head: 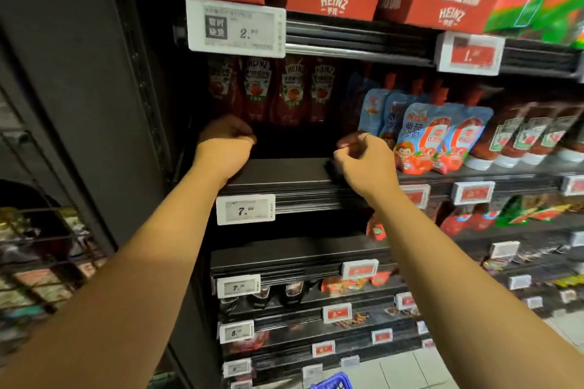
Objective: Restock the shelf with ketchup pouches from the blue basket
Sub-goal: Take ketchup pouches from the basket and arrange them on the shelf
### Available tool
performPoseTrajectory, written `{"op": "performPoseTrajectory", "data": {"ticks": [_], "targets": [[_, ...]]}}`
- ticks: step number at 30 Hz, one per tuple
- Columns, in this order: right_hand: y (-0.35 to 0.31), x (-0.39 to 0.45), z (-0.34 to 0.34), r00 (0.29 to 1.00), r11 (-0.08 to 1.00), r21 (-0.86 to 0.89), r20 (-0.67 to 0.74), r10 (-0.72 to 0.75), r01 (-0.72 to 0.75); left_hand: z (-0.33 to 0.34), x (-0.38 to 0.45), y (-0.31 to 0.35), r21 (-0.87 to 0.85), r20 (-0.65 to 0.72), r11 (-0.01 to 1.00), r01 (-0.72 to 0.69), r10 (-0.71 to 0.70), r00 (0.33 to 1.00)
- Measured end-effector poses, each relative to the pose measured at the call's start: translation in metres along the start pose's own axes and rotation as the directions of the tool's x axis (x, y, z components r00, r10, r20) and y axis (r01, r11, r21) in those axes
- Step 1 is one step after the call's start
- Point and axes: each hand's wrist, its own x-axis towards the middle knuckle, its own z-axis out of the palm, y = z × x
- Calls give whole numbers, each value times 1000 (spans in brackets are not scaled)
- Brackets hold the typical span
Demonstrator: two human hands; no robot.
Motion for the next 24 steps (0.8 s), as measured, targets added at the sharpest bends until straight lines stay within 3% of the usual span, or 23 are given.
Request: {"op": "performPoseTrajectory", "data": {"ticks": [5, 10, 14, 16, 18, 20, 22, 24], "targets": [[12, -26, -34, 990, 976, 193, 79, -117, 100, -13, -26, 0, -10, 13, 999, -48, 48, 999], [54, -61, -75, 973, 905, 398, 104, -204, 147, -26, -71, -2, -58, -93, 991, -118, 112, 989], [120, -81, -98, 967, 907, 415, 194, -165, 71, -20, -130, -8, 74, -214, 974, -216, 227, 950], [162, -94, -104, 940, 912, 410, 322, -111, -32, -17, -167, -17, 222, -258, 928, -298, 351, 900], [212, -111, -103, 867, 915, 362, 497, -28, -178, -8, -206, -37, 339, -259, 898, -280, 375, 890], [262, -135, -98, 769, 906, 280, 635, 73, -318, 5, -244, -65, 343, -220, 929, -139, 223, 950], [315, -168, -96, 654, 894, 122, 725, 216, -431, 30, -286, -100, 314, -114, 942, 122, -91, 989], [356, -205, -97, 553, 886, -90, 751, 361, -455, 55, -329, -134, 327, 13, 878, 349, -373, 928]]}}
